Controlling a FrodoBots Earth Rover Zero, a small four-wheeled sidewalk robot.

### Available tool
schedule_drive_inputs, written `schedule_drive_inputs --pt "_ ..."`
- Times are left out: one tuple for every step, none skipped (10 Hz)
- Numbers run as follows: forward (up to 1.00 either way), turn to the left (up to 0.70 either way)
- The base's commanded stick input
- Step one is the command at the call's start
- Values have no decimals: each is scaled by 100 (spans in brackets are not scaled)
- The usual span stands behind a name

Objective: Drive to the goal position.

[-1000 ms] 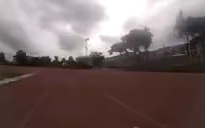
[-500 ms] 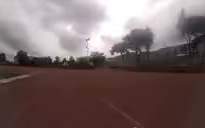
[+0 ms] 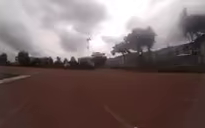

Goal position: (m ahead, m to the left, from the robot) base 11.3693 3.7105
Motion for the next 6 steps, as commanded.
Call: schedule_drive_inputs --pt "100 0" --pt "100 0" --pt "100 0" --pt "100 0" --pt "100 0" --pt "100 0"
